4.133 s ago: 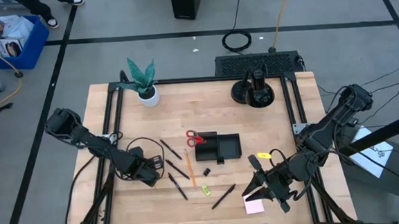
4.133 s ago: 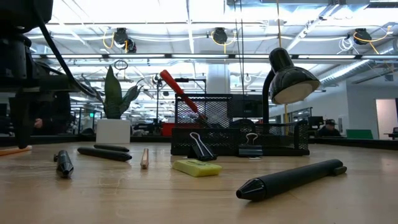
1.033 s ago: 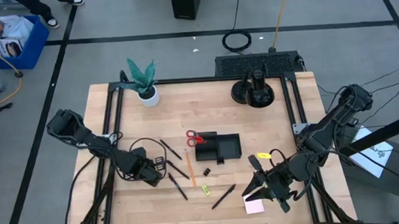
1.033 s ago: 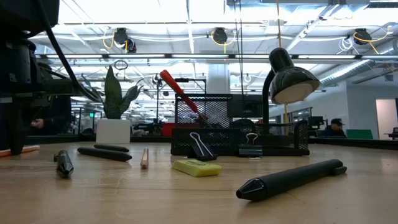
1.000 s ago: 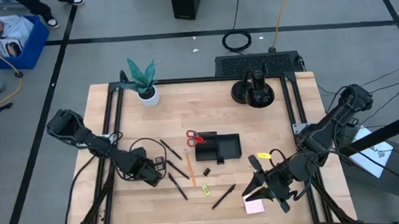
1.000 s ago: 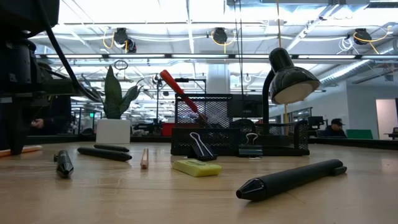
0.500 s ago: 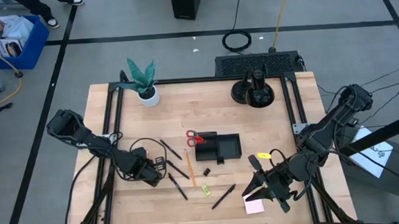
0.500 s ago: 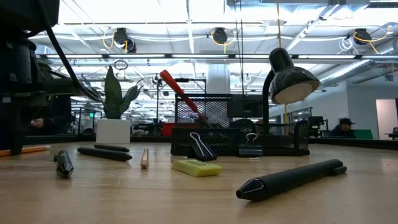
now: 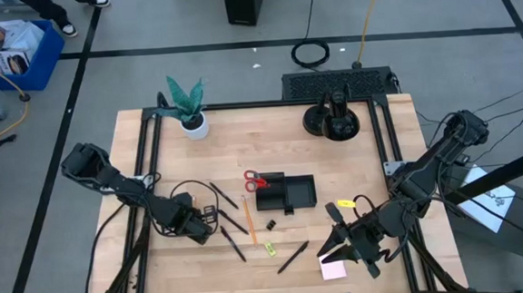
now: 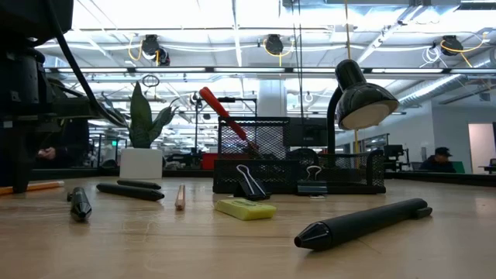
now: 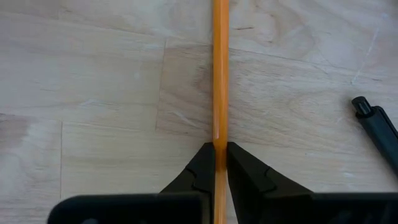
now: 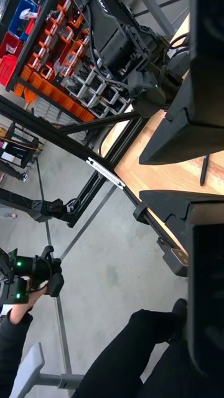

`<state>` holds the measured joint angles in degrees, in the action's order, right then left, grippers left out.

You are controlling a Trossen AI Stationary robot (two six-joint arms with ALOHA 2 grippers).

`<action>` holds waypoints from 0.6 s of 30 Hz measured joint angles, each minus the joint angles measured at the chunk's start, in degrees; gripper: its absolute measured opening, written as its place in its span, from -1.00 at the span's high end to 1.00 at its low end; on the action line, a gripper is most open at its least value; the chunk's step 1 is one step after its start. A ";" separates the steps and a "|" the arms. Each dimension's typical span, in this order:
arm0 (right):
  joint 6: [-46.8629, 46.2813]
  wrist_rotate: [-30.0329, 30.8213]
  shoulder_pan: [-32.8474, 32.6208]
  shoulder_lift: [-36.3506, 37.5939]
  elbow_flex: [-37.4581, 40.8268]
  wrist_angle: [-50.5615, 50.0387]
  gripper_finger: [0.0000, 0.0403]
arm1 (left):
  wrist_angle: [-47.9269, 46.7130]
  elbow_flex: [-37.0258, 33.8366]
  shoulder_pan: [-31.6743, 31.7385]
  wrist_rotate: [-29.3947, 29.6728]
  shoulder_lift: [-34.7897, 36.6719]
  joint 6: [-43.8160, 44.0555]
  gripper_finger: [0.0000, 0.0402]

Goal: Pick and place office supplies into organizer
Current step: Put the left yellow pencil into the black desk organizer

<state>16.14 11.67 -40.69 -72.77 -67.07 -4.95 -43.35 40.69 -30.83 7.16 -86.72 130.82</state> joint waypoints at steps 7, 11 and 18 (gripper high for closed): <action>0.00 0.00 0.00 0.00 0.00 0.00 0.65 | 0.02 -0.04 -0.04 0.26 0.20 -0.63 0.84; 0.00 0.01 0.00 0.00 0.00 -0.01 0.65 | 0.00 -0.08 -0.19 0.61 0.35 -0.65 0.85; 0.00 0.00 0.00 0.00 0.00 0.00 0.65 | 0.02 -0.09 -0.74 1.34 0.44 -0.65 0.85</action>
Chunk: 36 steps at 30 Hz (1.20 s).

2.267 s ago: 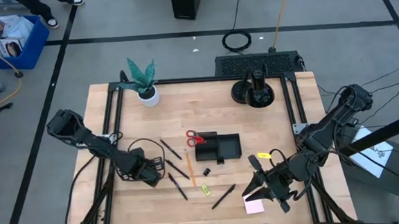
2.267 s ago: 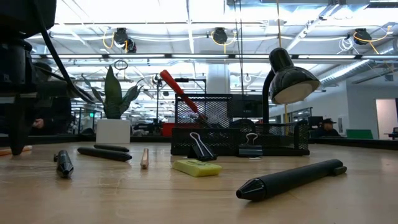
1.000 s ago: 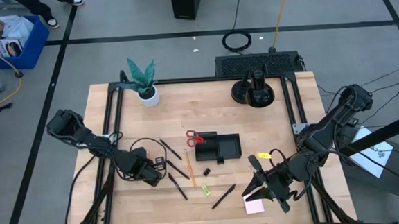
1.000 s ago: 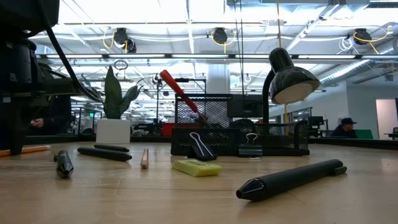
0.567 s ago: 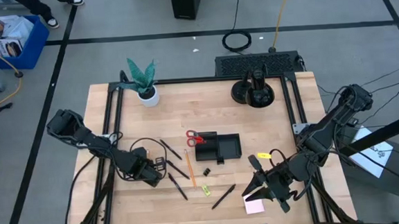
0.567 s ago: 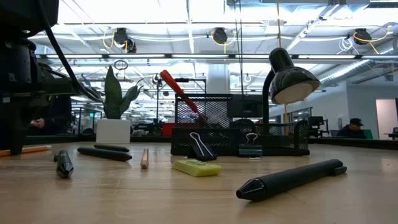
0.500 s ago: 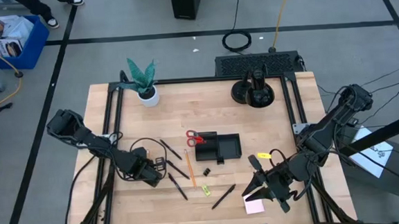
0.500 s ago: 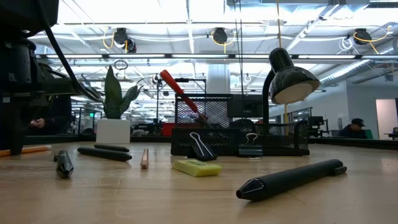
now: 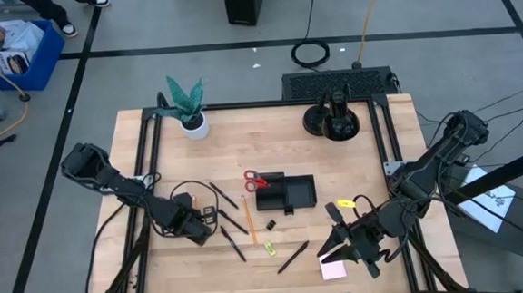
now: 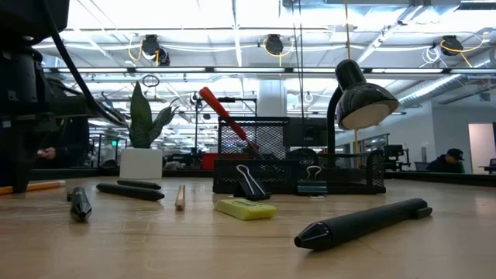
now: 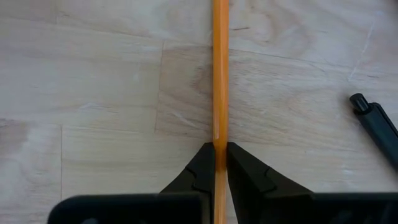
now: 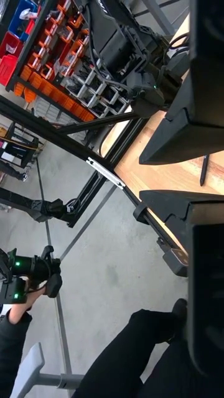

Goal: Pick and place office supplies into organizer
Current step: Put the left yellow pencil into the black desk organizer

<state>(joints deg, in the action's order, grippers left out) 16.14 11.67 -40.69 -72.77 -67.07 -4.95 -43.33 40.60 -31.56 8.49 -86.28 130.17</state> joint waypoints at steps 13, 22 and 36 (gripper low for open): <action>-0.02 0.01 0.01 0.00 0.00 0.00 0.65 | 0.07 0.00 -0.11 0.52 0.05 0.04 0.85; -0.02 0.01 0.02 0.00 0.00 0.00 0.65 | 0.11 0.11 -1.61 4.30 2.72 0.53 0.85; -0.02 0.01 0.02 0.00 0.00 0.02 0.65 | 2.20 0.15 -4.65 13.81 5.44 -0.01 0.85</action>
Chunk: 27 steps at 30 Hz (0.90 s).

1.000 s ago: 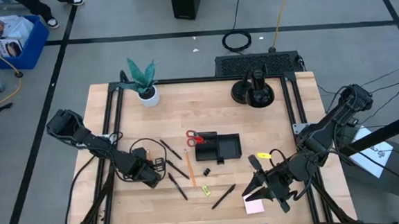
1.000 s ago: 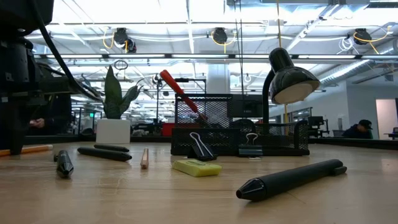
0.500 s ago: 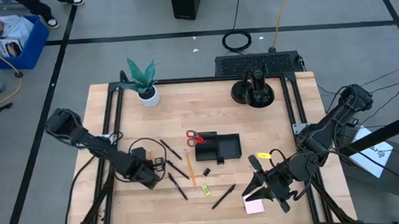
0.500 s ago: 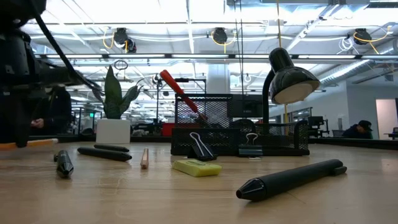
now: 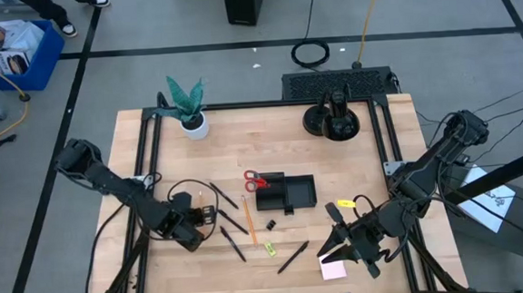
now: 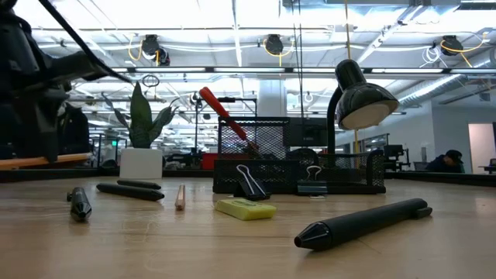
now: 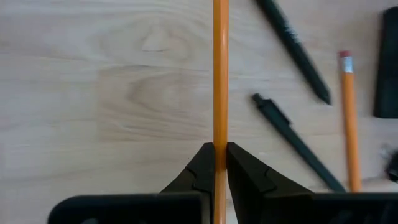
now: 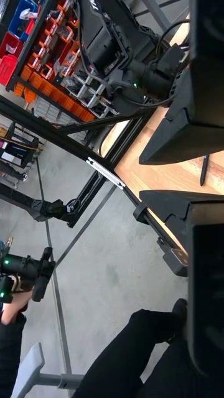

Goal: Pick and place office supplies into organizer
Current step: Put the left yellow pencil into the black desk organizer

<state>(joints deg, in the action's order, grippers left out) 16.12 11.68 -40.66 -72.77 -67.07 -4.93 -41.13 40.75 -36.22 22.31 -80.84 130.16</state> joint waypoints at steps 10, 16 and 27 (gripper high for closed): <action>0.00 0.00 0.00 0.00 0.00 0.02 0.65 | 6.17 0.02 -1.71 8.90 0.00 -4.41 0.85; 0.01 0.00 0.00 0.00 0.00 0.02 0.65 | 12.58 0.02 -2.33 13.59 -0.02 -9.74 0.85; 0.00 0.01 0.01 0.00 0.00 0.37 0.65 | 29.32 0.04 -3.12 21.47 -0.02 -25.79 0.85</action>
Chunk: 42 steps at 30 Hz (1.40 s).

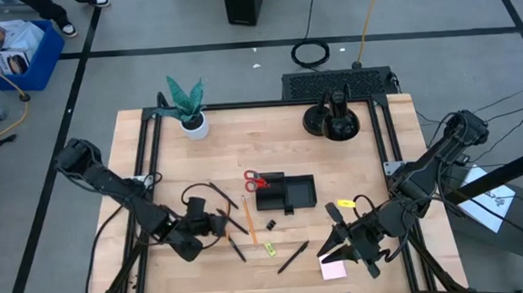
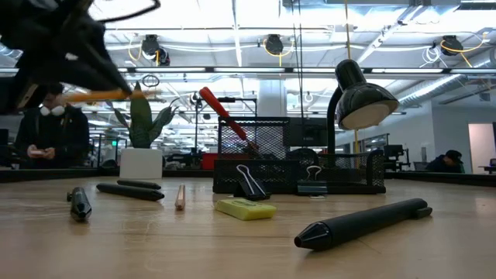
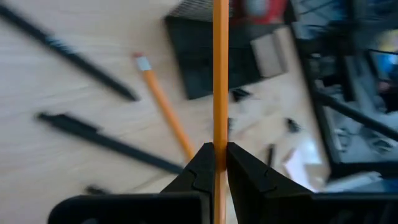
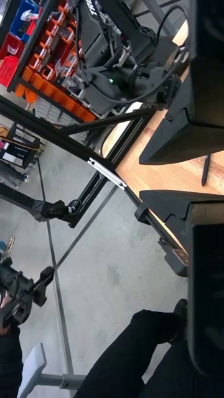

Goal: Pick and place office supplies into organizer
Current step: Put the left yellow pencil into the black desk organizer

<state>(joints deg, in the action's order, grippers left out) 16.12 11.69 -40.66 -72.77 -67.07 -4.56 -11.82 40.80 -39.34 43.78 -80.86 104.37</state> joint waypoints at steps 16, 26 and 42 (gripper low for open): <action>0.00 0.01 0.01 0.00 0.00 0.04 0.65 | 41.35 0.00 0.85 6.00 -0.02 -45.59 0.85; 0.00 0.01 0.02 0.00 0.00 0.05 0.65 | 52.93 0.00 7.60 2.06 -0.02 -61.71 0.85; 2.58 0.23 0.08 0.00 0.00 0.04 0.65 | 58.77 0.70 19.95 -14.67 -0.02 -70.53 0.85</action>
<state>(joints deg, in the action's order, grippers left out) 18.70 11.92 -40.58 -72.77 -67.07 -4.51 46.96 41.50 -19.39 29.11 -80.88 33.85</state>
